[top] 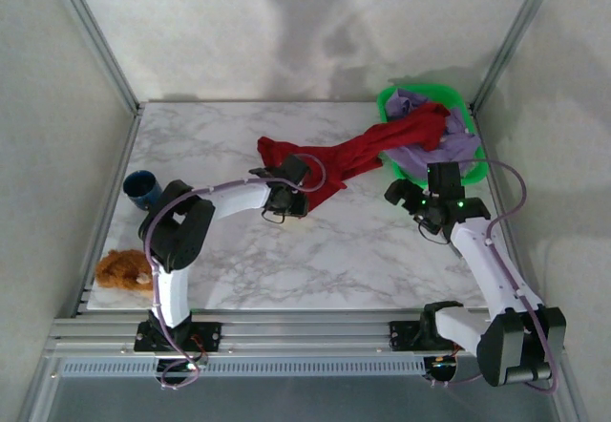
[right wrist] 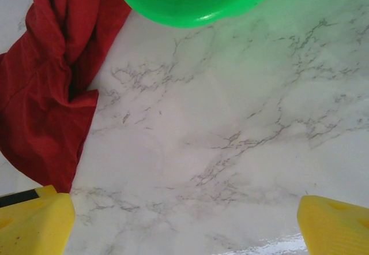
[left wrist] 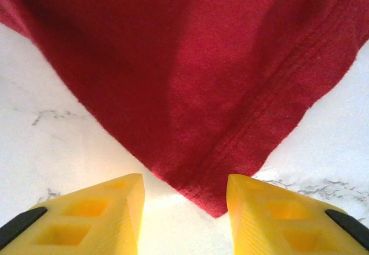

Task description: Fold and stack the t-shirts

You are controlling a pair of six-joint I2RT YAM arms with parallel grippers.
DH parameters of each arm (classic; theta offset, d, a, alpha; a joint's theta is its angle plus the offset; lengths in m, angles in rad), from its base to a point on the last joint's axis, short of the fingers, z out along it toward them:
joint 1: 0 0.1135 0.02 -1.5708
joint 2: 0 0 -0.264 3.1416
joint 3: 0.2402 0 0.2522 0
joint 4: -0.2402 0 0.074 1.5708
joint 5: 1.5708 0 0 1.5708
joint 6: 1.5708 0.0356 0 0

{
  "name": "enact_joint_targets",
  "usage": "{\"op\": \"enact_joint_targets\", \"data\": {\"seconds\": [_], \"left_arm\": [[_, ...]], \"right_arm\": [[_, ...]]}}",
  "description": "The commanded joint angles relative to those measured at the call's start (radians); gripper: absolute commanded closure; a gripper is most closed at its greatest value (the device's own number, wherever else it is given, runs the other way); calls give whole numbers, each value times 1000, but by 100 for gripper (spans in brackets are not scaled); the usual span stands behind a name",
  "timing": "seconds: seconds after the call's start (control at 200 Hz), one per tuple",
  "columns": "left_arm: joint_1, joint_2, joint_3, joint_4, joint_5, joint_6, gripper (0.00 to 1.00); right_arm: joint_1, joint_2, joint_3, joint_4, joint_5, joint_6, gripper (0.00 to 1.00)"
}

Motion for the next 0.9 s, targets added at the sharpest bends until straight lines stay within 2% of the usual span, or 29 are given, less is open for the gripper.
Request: {"op": "enact_joint_targets", "data": {"seconds": [0.0, 0.29, 0.391, 0.576, 0.631, 0.646, 0.776, 0.891], "left_arm": [[-38, 5, 12, 9, -43, -25, 58], [-87, 77, 76, -72, -230, -7, 61], [-84, 96, 81, -73, -236, 7, 62], [-82, 112, 102, -44, -163, 17, 89], [-82, 112, 126, -56, -164, 20, 100], [-82, 111, 134, -61, -171, 21, 100], [-68, 31, 175, -116, -299, 37, 100], [-21, -147, 156, -87, -397, 45, 100]], "right_arm": [[-7, -21, -24, -16, 19, -12, 1], [-8, -10, 5, -28, 45, -14, 1], [-8, -8, 20, -36, 52, -24, 1], [-6, -15, 37, -83, 78, -31, 1], [-8, -20, 47, -102, 93, -36, 1], [-6, -21, 50, -108, 96, -37, 1], [-8, -38, 85, -136, 128, -49, 1], [-8, -38, 113, -150, 169, -52, 1]]}}
